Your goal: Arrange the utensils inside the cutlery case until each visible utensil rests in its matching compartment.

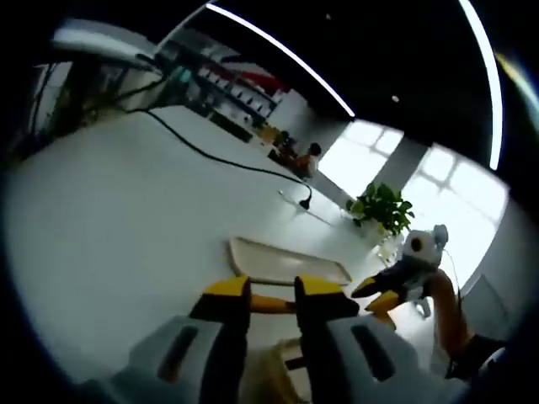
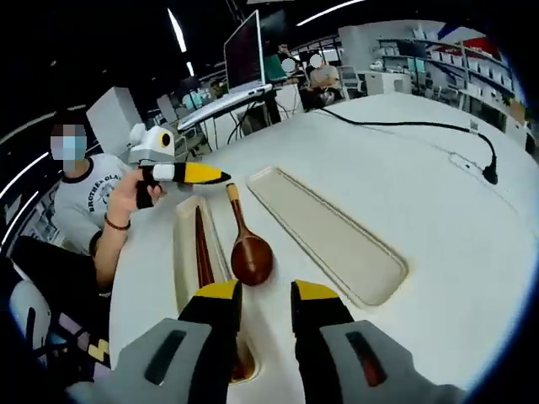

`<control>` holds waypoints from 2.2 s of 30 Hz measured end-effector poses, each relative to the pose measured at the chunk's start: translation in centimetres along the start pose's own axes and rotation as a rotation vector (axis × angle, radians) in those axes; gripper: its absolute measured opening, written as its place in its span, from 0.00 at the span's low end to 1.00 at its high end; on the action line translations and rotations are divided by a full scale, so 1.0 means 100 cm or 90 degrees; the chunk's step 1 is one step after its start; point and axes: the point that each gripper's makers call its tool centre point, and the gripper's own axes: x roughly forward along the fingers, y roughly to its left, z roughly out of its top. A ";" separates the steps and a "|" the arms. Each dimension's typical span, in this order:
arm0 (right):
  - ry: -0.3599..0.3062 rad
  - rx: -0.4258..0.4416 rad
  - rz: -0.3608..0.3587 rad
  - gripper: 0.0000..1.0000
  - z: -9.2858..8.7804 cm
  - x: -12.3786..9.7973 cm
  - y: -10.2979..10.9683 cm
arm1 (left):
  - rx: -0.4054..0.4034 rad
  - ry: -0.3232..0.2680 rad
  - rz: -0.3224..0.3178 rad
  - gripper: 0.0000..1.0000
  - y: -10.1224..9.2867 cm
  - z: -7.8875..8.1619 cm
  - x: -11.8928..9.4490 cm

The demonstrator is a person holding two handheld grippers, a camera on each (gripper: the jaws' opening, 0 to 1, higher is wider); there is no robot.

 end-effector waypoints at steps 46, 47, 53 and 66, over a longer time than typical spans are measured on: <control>0.009 0.004 -0.035 0.05 0.010 0.020 0.004 | -0.021 0.021 -0.013 0.14 0.008 -0.005 -0.002; 0.007 -0.007 -0.035 0.05 0.010 0.020 0.005 | -0.020 0.020 -0.012 0.14 0.008 -0.005 -0.002; -0.018 -0.044 -0.074 0.04 0.014 0.016 0.003 | -0.004 0.021 -0.019 0.14 0.007 -0.005 -0.001; -0.160 -0.115 -0.113 0.01 0.041 0.002 0.000 | 0.047 0.023 -0.001 0.23 0.005 -0.003 0.000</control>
